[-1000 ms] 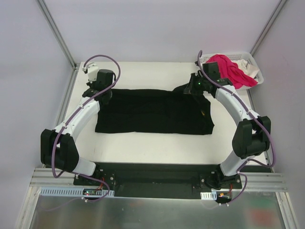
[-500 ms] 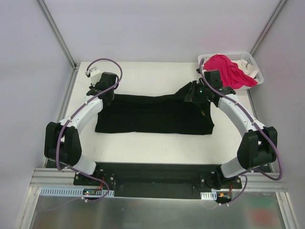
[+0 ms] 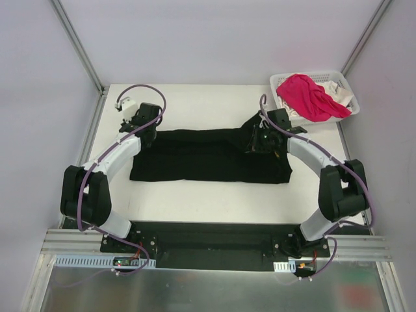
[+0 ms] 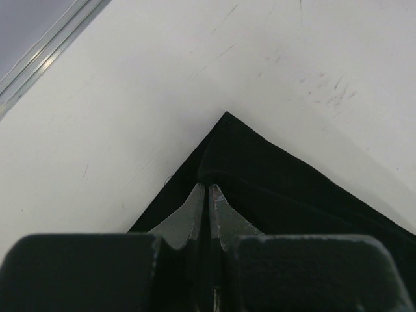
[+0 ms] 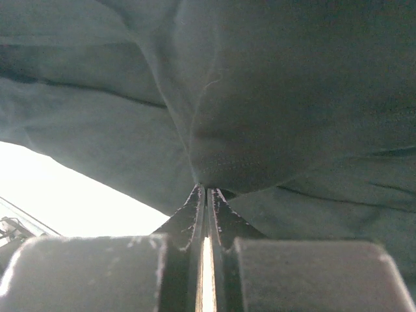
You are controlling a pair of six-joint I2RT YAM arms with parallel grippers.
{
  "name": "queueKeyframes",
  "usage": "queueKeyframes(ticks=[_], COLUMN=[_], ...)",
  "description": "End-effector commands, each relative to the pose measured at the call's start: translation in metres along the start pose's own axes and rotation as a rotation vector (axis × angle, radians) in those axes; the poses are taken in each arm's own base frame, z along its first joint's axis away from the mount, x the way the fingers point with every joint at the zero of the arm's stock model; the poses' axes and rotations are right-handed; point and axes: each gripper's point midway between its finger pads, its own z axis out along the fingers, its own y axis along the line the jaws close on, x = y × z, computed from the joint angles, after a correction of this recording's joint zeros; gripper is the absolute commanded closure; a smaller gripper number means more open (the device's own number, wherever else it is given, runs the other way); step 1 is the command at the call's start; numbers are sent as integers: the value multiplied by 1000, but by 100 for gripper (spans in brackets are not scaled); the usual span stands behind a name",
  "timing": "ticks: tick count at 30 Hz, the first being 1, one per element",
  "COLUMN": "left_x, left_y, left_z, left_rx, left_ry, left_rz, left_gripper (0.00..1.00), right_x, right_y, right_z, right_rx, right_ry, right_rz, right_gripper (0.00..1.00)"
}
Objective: Fold and stack the t-shirts
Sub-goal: Fold the other side of the tshirt into a rectangle
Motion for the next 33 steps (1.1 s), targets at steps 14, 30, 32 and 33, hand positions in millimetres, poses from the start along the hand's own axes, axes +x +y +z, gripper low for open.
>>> queueKeyframes(ticks=[14,30,32,33], left_x=[25,75,80,82], left_y=[34,35,33,31], left_z=[-13,6,7,7], left_rx=[-22,-67,-61,-58], left_ry=[16,131,149,155], left_rz=[14,13,7,6], left_gripper=[100,98,88,76], right_x=[19,34,34,35], right_y=[-5,-6,-8,-9], right_z=[45,43,41,41], right_rx=[-33,-41,-31,-26], right_ry=[54,82,79,80], right_rz=[37,69,68,70], right_gripper=[99,99,94,91])
